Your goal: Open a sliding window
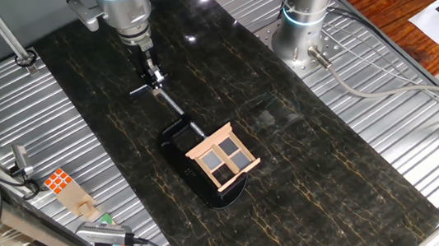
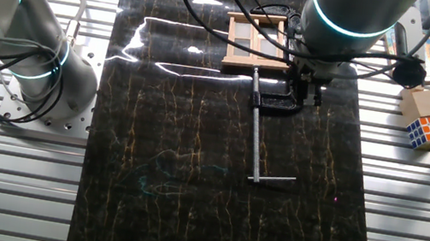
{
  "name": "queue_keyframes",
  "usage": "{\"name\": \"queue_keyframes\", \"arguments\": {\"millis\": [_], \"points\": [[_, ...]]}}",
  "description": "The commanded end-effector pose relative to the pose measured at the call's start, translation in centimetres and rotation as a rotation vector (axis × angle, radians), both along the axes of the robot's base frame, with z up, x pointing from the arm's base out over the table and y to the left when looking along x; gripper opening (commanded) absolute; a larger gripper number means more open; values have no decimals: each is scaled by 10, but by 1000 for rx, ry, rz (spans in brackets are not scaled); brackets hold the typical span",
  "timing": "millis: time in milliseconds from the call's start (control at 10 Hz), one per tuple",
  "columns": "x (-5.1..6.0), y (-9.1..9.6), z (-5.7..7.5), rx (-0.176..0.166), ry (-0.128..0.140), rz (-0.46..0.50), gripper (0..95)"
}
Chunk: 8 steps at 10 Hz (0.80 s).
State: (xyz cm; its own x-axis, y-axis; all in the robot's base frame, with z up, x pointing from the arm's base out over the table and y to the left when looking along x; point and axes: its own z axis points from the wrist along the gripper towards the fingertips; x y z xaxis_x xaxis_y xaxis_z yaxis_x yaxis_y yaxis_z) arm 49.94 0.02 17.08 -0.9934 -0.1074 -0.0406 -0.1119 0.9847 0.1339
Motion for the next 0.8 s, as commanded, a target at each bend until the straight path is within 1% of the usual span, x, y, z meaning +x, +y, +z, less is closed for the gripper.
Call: {"name": "queue_keyframes", "arguments": {"millis": [100, 800], "points": [[0, 0, 0, 1, 0, -1, 0], [0, 0, 0, 0, 1, -1, 0]]}}
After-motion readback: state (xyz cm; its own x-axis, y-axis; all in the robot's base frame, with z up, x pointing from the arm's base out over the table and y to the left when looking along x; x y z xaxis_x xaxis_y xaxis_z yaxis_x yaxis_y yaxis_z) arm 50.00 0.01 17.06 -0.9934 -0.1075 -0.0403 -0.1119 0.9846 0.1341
